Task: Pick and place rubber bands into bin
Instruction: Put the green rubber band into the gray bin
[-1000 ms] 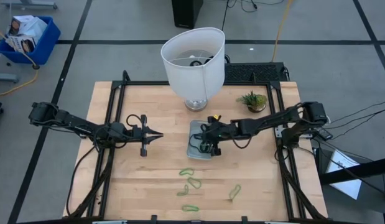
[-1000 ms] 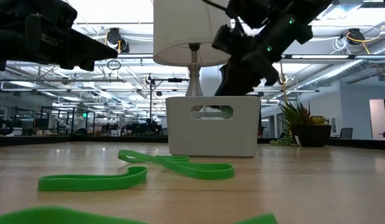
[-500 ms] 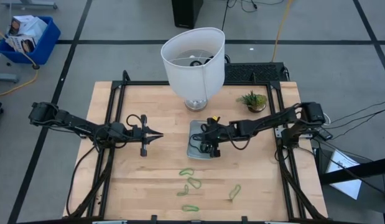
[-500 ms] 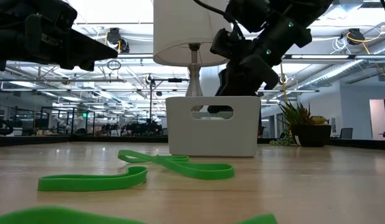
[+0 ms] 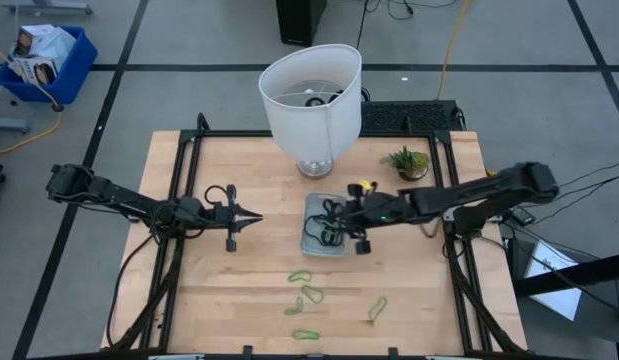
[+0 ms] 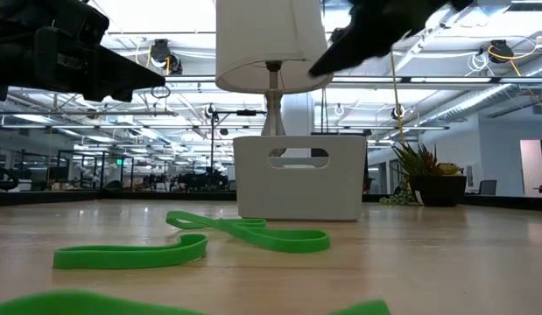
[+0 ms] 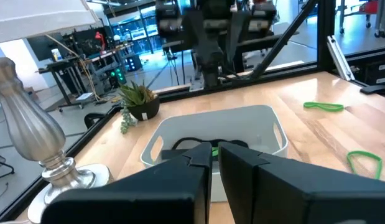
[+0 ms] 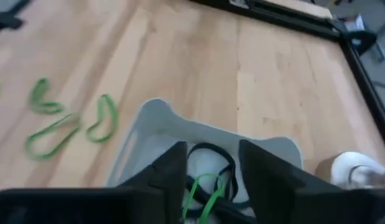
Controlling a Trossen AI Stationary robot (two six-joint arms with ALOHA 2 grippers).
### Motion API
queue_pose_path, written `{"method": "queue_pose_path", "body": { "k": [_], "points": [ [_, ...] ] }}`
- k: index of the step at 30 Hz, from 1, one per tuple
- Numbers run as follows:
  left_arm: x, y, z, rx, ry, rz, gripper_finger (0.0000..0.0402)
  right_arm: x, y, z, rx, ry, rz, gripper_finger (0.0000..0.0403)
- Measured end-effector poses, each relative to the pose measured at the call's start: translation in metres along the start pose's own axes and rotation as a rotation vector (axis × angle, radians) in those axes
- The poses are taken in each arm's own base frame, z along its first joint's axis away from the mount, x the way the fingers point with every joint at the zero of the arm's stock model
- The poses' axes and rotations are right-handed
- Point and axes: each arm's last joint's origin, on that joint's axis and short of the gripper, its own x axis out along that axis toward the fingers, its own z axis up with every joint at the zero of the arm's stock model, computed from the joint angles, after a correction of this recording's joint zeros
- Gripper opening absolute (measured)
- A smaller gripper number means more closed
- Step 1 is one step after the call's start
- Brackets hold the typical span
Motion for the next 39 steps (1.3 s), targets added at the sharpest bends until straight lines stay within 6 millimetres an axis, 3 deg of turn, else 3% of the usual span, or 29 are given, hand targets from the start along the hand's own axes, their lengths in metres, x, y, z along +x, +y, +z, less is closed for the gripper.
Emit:
{"method": "queue_pose_path", "body": {
  "k": [6,13,17,24,31,39],
  "points": [
    [0.0,0.0,0.0,0.0,0.0,0.001,0.0037,-0.049,0.001,0.004,-0.044,-0.048,0.021,0.0013],
    [0.0,0.0,0.0,0.0,-0.001,0.001,0.0037,-0.08,0.0,-0.031,0.002,-0.234,0.077,0.0002],
    [0.0,0.0,0.0,0.0,-0.001,0.001,0.0037,-0.083,0.01,-0.064,0.051,-0.335,0.155,0.0001],
    [0.0,0.0,0.0,0.003,0.001,0.001,0.0037,-0.073,0.033,-0.117,0.094,-0.282,0.181,0.0001],
    [0.0,0.0,0.0,0.027,0.002,0.0,0.0037,-0.079,0.041,-0.136,0.001,-0.51,0.244,0.0001],
    [0.0,0.0,-0.001,0.057,0.009,-0.001,0.0037,-0.078,0.032,-0.143,0.021,-0.491,0.153,0.0]
  ]
}}
